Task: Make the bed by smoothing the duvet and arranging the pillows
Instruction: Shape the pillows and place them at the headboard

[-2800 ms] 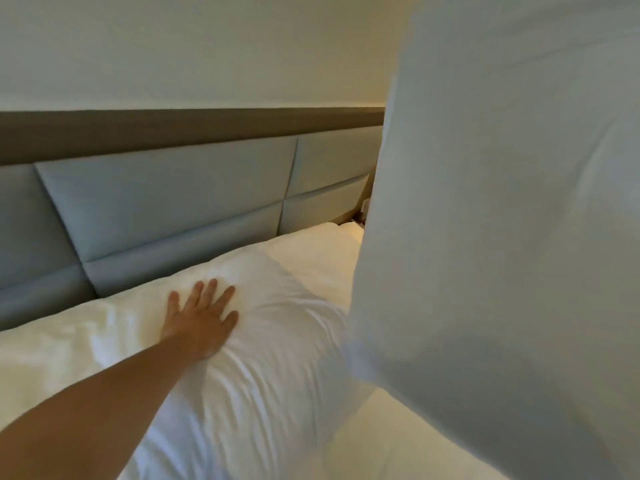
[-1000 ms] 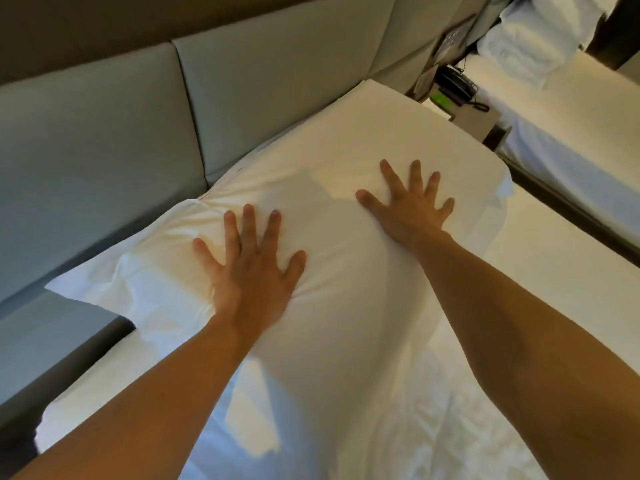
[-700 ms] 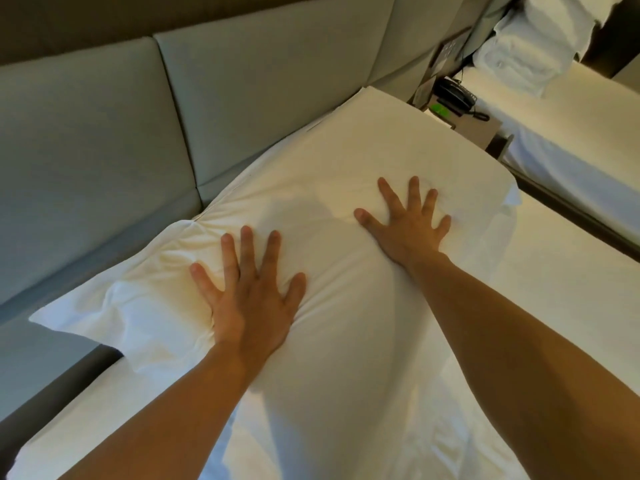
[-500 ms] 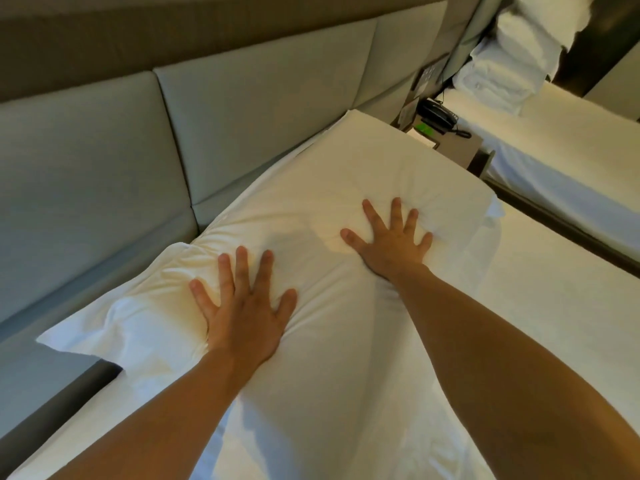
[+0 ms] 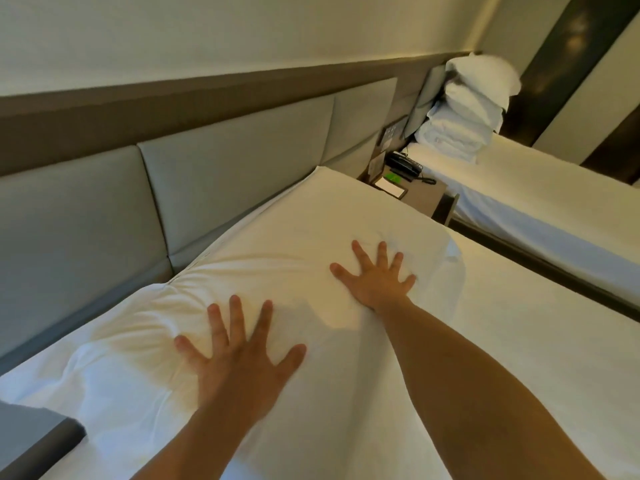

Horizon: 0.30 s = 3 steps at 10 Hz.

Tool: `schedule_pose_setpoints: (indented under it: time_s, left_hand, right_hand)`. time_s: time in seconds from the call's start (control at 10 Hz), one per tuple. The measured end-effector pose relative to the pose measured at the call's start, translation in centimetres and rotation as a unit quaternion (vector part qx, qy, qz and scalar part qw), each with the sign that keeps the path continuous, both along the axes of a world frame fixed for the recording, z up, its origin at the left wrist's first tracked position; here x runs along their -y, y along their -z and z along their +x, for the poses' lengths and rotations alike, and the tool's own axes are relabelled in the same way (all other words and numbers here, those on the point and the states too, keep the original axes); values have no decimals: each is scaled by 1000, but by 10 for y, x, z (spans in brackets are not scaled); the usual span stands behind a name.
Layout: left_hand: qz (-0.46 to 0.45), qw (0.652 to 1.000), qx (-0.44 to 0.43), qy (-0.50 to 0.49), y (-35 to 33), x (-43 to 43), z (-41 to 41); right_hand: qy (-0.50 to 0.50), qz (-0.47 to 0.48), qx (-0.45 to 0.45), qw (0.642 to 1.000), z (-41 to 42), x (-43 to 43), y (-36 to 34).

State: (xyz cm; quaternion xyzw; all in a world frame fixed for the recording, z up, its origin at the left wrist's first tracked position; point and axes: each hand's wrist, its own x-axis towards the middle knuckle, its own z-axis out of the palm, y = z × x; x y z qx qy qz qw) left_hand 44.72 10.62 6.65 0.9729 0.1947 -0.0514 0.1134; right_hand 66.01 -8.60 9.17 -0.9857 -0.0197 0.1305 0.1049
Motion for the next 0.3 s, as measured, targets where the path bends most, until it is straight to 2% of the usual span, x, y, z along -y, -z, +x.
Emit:
schedule_pose_setpoints:
  time_s: [0.1,0.2,0.3]
  left_hand:
    - [1,1000,-11,11,-10,-1,-13]
    - [-16,997,73,24,-4,3,-45]
    - [-68,987,146,25,16,16,-100]
  right_hand:
    - [-20,-12,4,1000,-21,2,-12]
    - [-37,15,39,998,-69,13,-24]
    - [-72,59,24,995,-145,25,-27]
